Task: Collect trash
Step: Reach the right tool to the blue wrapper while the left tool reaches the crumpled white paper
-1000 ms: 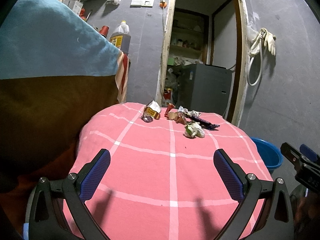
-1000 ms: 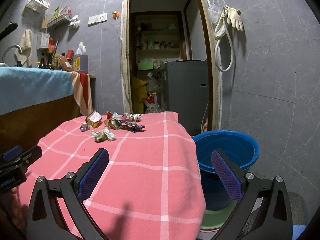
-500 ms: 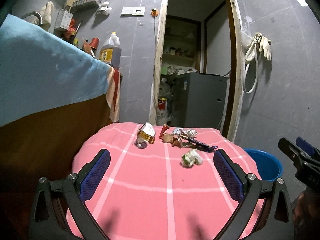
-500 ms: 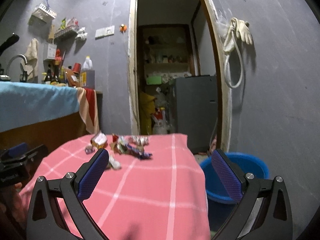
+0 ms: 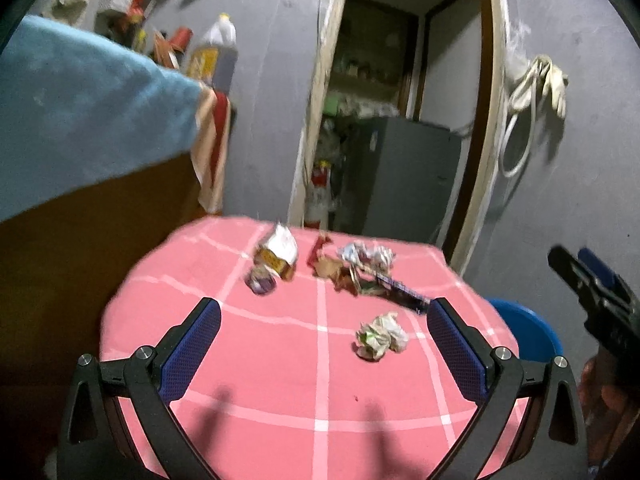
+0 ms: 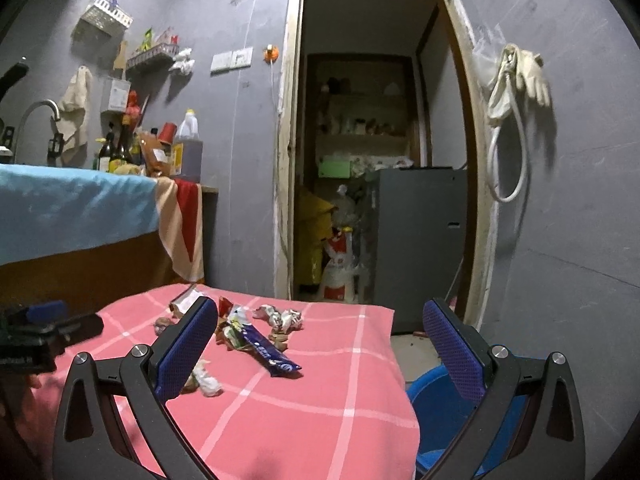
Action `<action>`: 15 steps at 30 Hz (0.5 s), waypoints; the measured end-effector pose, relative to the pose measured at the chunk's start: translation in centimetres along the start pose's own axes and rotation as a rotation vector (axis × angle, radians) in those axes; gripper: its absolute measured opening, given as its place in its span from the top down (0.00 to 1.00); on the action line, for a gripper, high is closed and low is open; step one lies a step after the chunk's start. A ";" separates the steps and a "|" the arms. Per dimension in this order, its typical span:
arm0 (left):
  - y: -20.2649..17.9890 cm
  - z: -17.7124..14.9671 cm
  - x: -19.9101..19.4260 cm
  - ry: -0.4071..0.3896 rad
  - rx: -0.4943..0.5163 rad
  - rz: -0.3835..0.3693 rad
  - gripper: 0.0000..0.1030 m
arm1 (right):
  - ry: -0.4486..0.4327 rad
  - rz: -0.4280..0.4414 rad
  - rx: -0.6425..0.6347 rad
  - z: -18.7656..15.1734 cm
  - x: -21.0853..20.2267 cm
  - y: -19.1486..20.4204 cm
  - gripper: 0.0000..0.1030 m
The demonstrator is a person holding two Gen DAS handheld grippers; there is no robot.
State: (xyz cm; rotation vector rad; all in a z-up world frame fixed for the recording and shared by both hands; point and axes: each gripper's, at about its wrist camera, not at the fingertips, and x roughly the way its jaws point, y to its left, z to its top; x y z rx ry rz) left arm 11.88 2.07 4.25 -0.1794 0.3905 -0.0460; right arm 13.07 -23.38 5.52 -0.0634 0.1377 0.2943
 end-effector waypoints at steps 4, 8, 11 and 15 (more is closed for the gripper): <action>-0.3 0.0 2.0 0.086 -0.008 -0.033 0.03 | 0.059 0.044 -0.009 0.1 2.5 -0.6 0.00; -0.7 0.2 3.6 0.153 -0.003 -0.064 0.10 | 0.125 0.079 -0.011 -0.1 4.8 -1.0 0.00; -1.0 0.3 5.0 0.215 0.001 -0.090 0.22 | 0.171 0.111 0.008 -0.4 6.4 -1.4 0.00; -1.3 0.2 7.2 0.308 -0.007 -0.123 0.35 | 0.240 0.148 0.071 -0.9 8.5 -2.4 0.03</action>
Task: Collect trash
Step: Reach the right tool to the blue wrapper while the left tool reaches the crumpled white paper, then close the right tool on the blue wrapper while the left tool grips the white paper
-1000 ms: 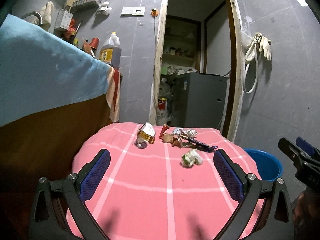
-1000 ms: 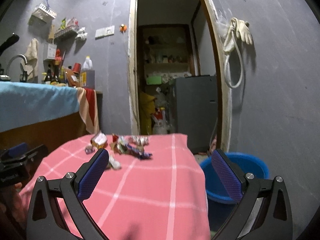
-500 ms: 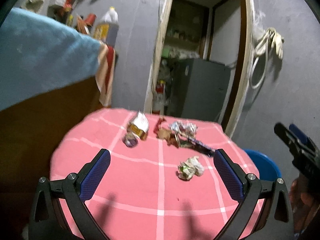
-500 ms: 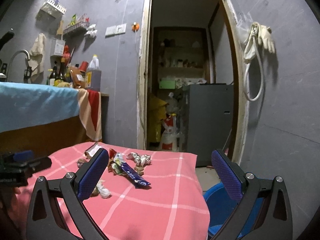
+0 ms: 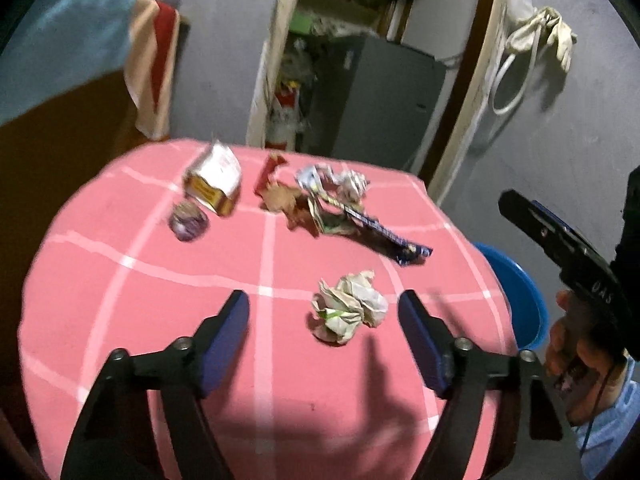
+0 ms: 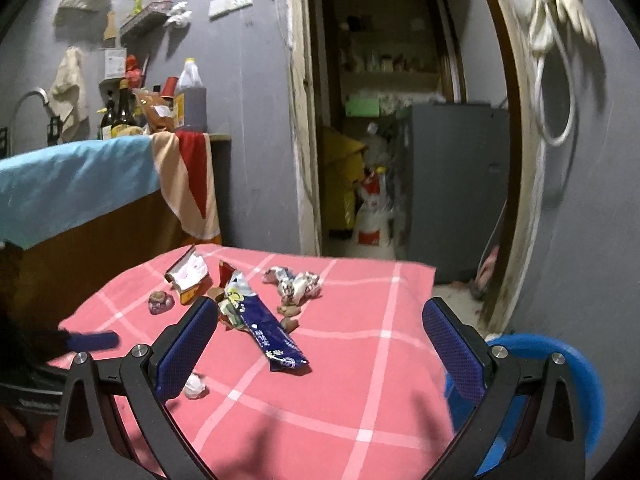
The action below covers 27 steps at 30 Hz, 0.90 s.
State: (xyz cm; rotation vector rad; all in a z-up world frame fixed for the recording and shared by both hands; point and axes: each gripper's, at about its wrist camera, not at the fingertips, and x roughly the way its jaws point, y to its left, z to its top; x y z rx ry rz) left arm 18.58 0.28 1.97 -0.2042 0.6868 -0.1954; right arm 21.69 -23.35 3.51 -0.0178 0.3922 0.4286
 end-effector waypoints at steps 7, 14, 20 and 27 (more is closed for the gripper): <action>0.2 0.4 2.0 0.093 -0.022 -0.040 0.59 | 0.122 0.049 0.104 -0.6 2.9 -2.1 0.17; 0.8 0.6 2.1 0.109 -0.036 -0.076 0.82 | 0.200 0.085 0.116 -1.3 4.6 -2.1 0.23; 1.1 1.1 2.1 0.098 -0.050 -0.059 0.85 | 0.264 0.123 0.039 -1.8 6.3 -0.2 0.28; 2.5 2.0 2.3 0.078 -0.087 -0.011 0.85 | 0.374 0.182 -0.016 -1.6 9.6 1.6 0.39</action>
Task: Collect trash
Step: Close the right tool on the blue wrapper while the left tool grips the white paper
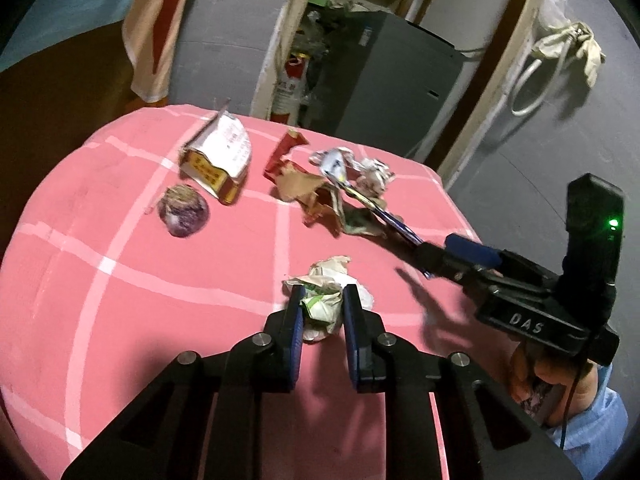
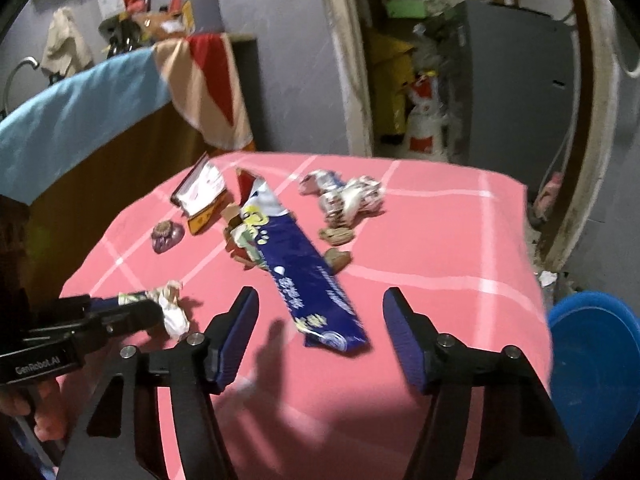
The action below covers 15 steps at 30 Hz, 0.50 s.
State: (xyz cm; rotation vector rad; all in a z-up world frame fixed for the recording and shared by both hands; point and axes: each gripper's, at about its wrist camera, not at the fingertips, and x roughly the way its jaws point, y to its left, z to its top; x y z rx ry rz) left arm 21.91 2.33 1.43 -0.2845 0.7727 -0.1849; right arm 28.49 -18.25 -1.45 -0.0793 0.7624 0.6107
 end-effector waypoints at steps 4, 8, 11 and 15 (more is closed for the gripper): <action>0.5 0.3 -0.1 -0.009 -0.002 0.012 0.85 | 0.080 0.026 -0.020 0.6 2.1 0.5 0.42; 0.8 0.4 -0.1 -0.010 -0.006 0.018 0.85 | 0.105 0.035 -0.033 0.9 2.8 0.6 0.50; 0.8 0.3 -0.1 -0.010 -0.011 0.019 0.85 | 0.107 0.023 -0.028 0.9 2.9 0.4 0.64; 0.6 0.2 -0.3 -0.014 -0.009 0.015 0.85 | 0.094 0.032 -0.019 0.6 2.5 0.4 0.68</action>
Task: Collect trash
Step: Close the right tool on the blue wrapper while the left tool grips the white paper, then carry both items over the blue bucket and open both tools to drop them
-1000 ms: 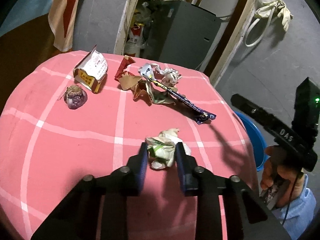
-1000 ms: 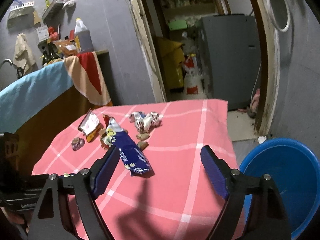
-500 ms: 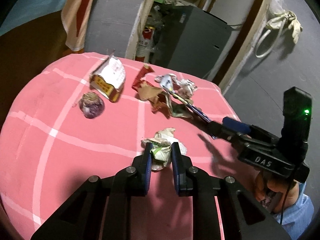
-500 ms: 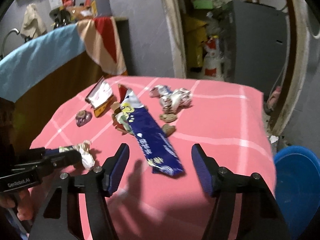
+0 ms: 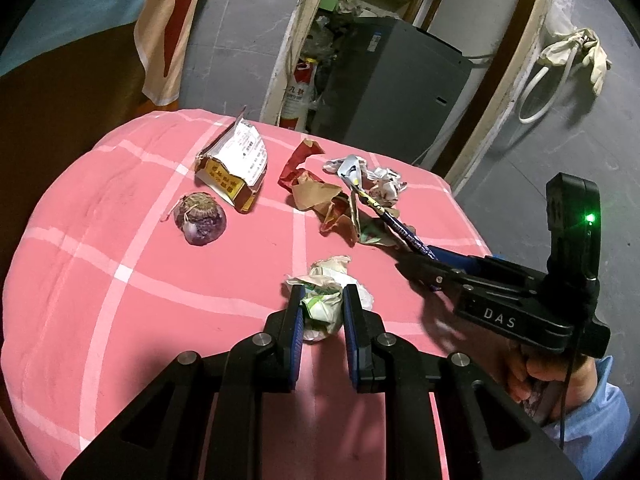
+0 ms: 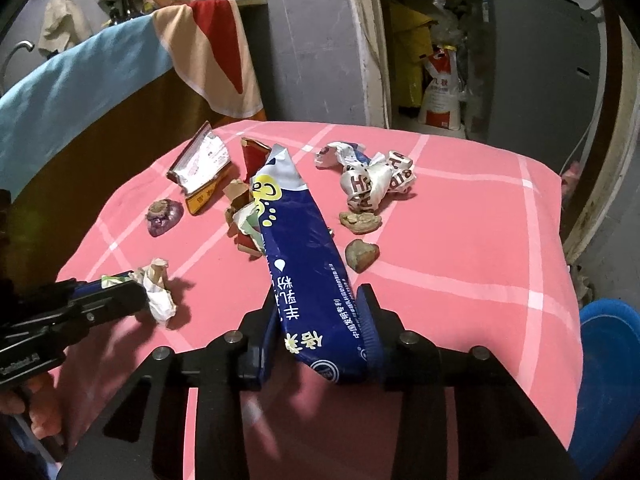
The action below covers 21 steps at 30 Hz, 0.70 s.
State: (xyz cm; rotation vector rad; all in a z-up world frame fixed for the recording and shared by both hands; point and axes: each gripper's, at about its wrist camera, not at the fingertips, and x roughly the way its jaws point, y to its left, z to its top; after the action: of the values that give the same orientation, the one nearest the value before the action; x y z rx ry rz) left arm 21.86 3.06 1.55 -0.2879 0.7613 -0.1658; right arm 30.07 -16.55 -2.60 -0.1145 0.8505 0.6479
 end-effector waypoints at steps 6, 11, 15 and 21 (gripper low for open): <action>-0.6 -0.4 -0.7 -0.028 0.019 -0.001 0.85 | -0.034 0.005 0.009 -1.1 -1.0 0.4 0.71; -1.6 -0.6 -1.3 -0.075 0.036 -0.007 0.85 | -0.126 -0.002 0.022 -2.8 -3.7 0.5 0.72; -3.6 -0.4 -2.1 -0.142 0.071 -0.032 0.85 | -0.242 -0.025 0.029 -3.7 -6.8 0.5 0.72; -7.9 0.5 -3.1 -0.260 0.134 -0.093 0.85 | -0.446 -0.097 0.071 -4.5 -12.4 -0.8 0.72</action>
State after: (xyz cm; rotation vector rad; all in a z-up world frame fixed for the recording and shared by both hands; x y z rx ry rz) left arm 19.66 -3.51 6.42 -0.2126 0.4770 -0.2602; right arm 21.56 -24.79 3.34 0.0529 0.4343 0.5236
